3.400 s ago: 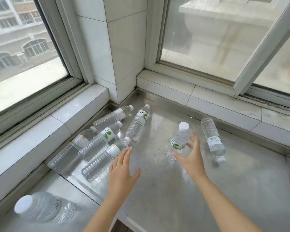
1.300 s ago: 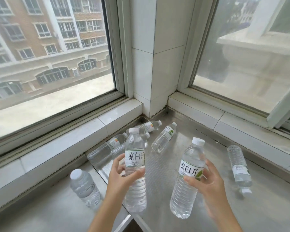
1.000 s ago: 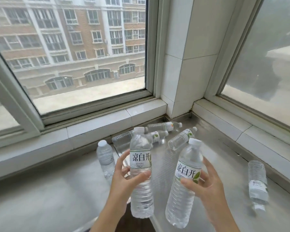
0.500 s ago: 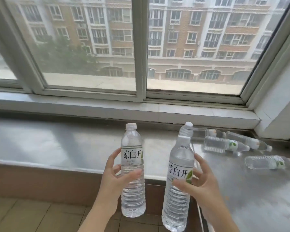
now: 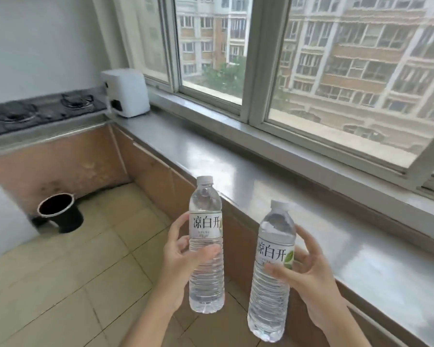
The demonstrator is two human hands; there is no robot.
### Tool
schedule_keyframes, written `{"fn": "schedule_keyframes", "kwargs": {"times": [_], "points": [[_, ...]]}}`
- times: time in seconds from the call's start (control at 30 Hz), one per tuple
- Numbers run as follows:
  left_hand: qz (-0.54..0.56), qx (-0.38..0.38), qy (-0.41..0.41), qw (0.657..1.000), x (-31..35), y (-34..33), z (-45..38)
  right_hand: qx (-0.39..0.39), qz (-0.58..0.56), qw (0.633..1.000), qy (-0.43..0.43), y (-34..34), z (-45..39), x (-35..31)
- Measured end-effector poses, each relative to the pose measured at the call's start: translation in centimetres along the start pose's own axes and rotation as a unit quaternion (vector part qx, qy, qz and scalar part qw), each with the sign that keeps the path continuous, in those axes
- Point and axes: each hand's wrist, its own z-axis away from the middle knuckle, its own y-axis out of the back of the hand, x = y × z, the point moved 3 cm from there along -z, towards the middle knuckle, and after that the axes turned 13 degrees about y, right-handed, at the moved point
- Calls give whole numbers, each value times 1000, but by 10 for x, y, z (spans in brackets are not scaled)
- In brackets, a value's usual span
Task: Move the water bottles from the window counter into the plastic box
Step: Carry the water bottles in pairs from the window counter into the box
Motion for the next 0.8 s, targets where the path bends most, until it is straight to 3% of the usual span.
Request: {"fn": "schedule_keyframes", "kwargs": {"times": [0.33,0.8], "points": [[61,187,-57,979,31,213,38,-210,-27,977,22,-230,-41,7],[171,452,-127,866,57,389,40,-497,-78,863,37,-502,-120,40]]}}
